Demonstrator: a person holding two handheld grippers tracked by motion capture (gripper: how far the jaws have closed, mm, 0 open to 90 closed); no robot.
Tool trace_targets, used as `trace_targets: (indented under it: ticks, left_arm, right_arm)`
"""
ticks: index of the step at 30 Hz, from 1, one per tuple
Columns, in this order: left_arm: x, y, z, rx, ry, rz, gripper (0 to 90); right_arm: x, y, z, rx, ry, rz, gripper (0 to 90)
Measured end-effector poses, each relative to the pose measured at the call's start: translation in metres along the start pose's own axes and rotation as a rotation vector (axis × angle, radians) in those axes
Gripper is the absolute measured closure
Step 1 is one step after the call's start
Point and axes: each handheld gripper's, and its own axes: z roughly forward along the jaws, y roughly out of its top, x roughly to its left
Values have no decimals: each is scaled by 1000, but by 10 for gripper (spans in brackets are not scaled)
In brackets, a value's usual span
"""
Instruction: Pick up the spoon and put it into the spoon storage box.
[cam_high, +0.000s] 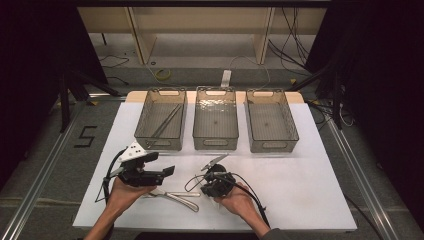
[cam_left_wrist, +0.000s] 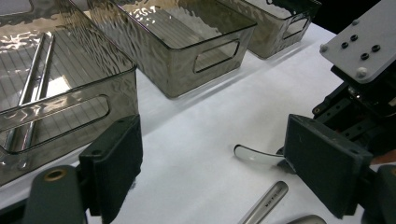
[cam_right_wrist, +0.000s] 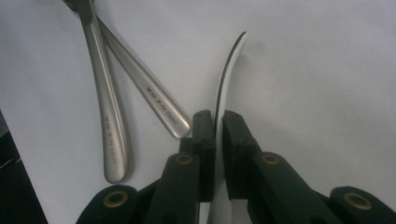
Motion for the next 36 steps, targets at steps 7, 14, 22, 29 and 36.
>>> trace_targets:
  ticks: [7, 14, 22, 29, 36]
  left_arm:
    - [0, 0, 0, -3, -2, -4, 193]
    - [0, 0, 0, -6, -4, -3, 193]
    - [0, 0, 0, -17, -13, -3, 192]
    - [0, 0, 0, -22, -20, -6, 188]
    - [1, 0, -1, -28, -22, -10, 184]
  right_arm:
    - [-5, 2, -15, -39, 3, -12, 855]
    - [-13, 4, -28, -77, -4, -4, 855]
    - [-31, 10, -46, -148, -15, 25, 856]
    - [-45, 25, -61, -197, -37, 46, 856]
    - [-61, 40, -72, -252, -49, 76, 855]
